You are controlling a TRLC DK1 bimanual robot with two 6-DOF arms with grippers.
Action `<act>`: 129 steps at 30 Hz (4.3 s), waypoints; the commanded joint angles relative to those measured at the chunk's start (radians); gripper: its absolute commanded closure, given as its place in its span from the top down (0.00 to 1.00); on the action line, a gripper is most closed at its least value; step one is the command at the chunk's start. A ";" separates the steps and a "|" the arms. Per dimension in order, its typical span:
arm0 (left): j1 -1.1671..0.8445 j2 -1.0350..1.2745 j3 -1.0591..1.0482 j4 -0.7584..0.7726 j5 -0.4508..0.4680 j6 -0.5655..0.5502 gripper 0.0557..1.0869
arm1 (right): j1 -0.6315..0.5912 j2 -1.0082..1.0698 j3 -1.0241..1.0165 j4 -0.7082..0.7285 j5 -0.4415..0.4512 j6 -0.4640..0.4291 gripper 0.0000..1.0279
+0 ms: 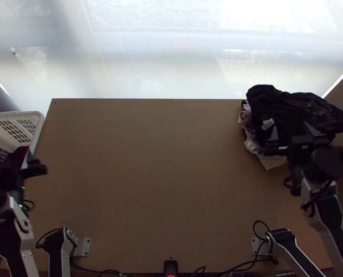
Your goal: Fold the t-shirt
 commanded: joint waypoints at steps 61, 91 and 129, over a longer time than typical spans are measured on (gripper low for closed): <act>0.500 2.143 1.314 -0.605 0.012 0.600 0.03 | 0.285 0.937 1.412 -0.919 0.013 0.119 0.95; -0.398 0.820 1.570 -0.890 0.365 0.218 0.06 | 0.249 0.849 1.207 -0.958 0.012 0.122 0.95; -0.684 0.633 0.236 -0.317 0.006 0.575 0.30 | 0.074 0.546 0.802 -0.947 -0.034 0.140 0.95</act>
